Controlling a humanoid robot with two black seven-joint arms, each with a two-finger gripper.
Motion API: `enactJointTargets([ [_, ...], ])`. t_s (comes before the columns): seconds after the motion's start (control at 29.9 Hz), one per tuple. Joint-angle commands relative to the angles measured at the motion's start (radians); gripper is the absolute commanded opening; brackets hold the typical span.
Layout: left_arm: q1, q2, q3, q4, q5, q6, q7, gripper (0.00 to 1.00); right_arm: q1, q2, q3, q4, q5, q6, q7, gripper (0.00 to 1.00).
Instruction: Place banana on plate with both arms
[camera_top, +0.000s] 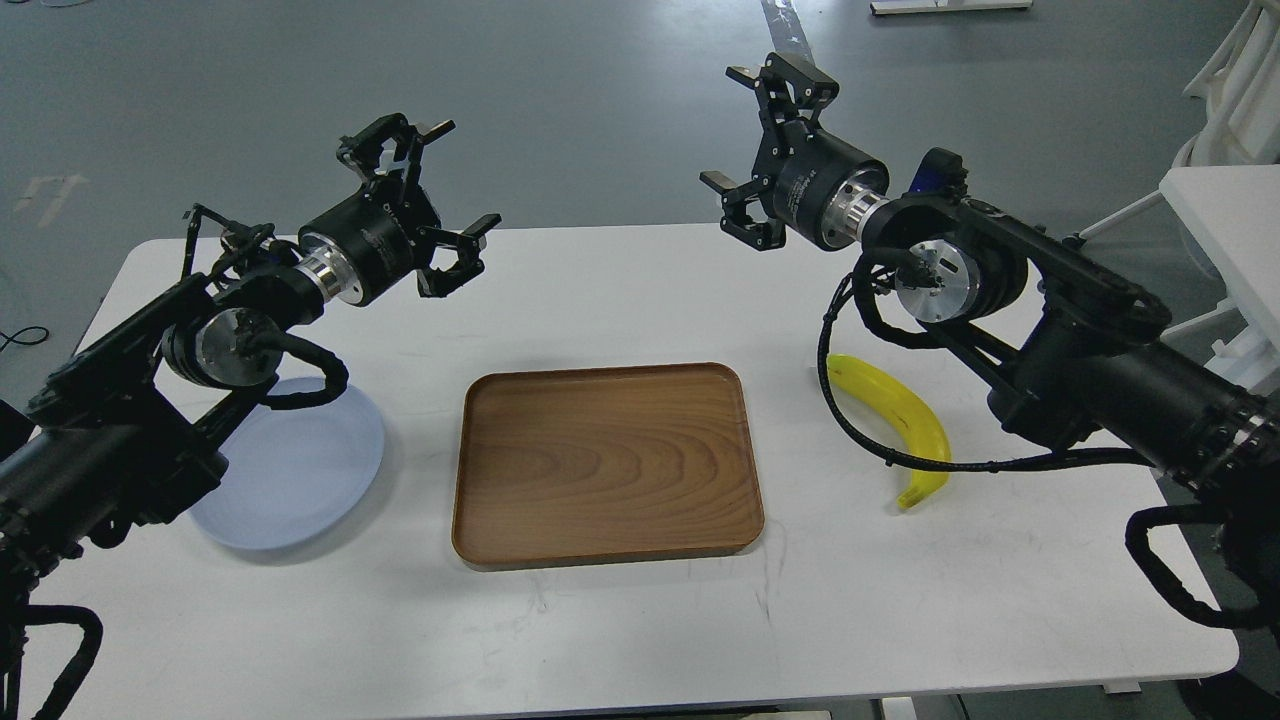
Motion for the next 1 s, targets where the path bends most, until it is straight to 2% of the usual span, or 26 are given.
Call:
enactJointTargets([
  [0.0,0.000,-0.001,-0.004,0.000,0.000,0.000,-0.005,0.98,0.001,-0.003,0.008,0.011,0.016,0.000,-0.003,1.00],
  [0.97,-0.003,-0.001,-0.027,0.003,0.000,0.009,-0.011,0.98,0.026,-0.010,-0.006,0.014,0.013,0.001,-0.004,1.00],
])
